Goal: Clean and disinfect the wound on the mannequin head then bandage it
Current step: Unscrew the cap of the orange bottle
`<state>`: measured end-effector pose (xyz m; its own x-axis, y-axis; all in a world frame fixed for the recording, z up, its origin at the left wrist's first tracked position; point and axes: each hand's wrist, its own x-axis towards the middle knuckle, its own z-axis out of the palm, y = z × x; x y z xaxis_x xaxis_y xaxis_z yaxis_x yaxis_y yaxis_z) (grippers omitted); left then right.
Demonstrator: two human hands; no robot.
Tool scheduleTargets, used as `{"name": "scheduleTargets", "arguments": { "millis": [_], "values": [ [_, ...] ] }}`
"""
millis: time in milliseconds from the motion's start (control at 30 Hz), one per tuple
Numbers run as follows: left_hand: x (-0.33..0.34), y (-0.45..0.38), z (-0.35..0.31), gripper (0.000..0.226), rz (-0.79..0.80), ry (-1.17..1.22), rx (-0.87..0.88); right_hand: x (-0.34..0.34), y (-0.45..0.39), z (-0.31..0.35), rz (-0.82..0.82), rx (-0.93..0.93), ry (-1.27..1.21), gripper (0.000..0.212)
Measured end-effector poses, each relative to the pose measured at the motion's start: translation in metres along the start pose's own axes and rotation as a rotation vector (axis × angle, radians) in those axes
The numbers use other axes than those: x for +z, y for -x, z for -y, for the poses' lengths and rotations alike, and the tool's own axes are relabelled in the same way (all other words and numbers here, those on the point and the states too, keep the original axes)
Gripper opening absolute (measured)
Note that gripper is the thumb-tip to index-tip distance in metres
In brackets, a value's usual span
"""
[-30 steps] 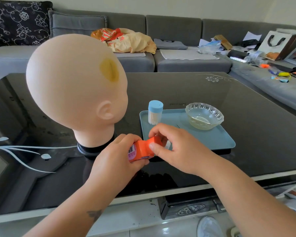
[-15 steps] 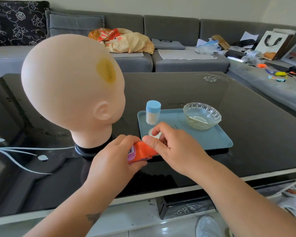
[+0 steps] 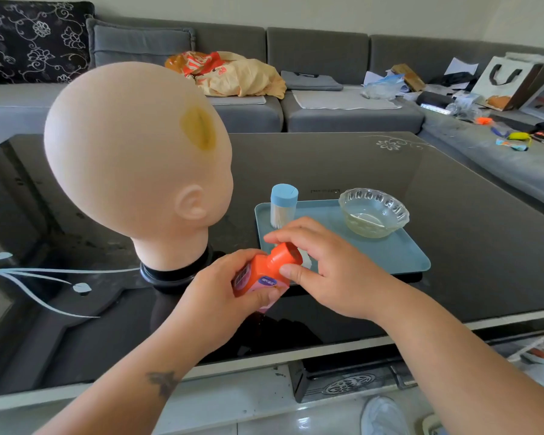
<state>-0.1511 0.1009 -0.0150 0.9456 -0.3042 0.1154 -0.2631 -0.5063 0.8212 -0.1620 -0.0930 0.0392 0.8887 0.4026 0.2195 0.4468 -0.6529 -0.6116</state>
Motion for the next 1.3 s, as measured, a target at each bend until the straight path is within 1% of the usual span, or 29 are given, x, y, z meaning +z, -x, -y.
{"name": "scheduleTargets", "arguments": {
  "millis": [133,267,400,500,600,667,733,800,867,1100,1300],
  "values": [
    [-0.002,0.0,-0.002,0.047,0.019,0.088,-0.047,-0.003,0.0,-0.005,0.008,-0.027,-0.02,0.041],
    [-0.001,0.0,0.0,0.04,-0.007,0.153,-0.076,-0.006,-0.001,-0.01,-0.069,-0.034,-0.028,0.037],
    [0.0,-0.001,0.002,0.04,-0.038,0.174,-0.09,-0.01,-0.003,-0.016,-0.161,0.002,-0.103,0.031],
    [-0.001,-0.002,0.005,0.039,-0.068,0.154,-0.087,-0.014,-0.003,-0.023,-0.228,0.074,-0.195,0.026],
    [-0.001,-0.002,0.006,0.04,-0.076,0.155,-0.087,-0.022,-0.004,-0.035,-0.307,0.187,-0.274,0.02],
    [0.0,-0.002,0.006,0.041,-0.078,0.15,-0.087,-0.028,-0.003,-0.046,-0.391,0.276,-0.248,0.018],
    [0.0,-0.002,0.006,0.04,-0.078,0.14,-0.084,-0.033,-0.001,-0.057,-0.476,0.348,-0.17,0.019],
    [0.0,-0.002,0.006,0.04,-0.081,0.135,-0.083,-0.038,0.001,-0.069,-0.528,0.417,-0.106,0.022],
    [-0.001,-0.002,0.006,0.039,-0.085,0.123,-0.08,-0.041,0.005,-0.081,-0.516,0.493,-0.056,0.024],
    [0.001,-0.002,0.006,0.04,-0.083,0.111,-0.073,-0.042,0.014,-0.106,-0.372,0.703,0.244,0.025],
    [0.0,-0.002,0.005,0.037,-0.086,0.11,-0.058,-0.04,0.018,-0.113,-0.299,0.799,0.376,0.024]
  ]
}}
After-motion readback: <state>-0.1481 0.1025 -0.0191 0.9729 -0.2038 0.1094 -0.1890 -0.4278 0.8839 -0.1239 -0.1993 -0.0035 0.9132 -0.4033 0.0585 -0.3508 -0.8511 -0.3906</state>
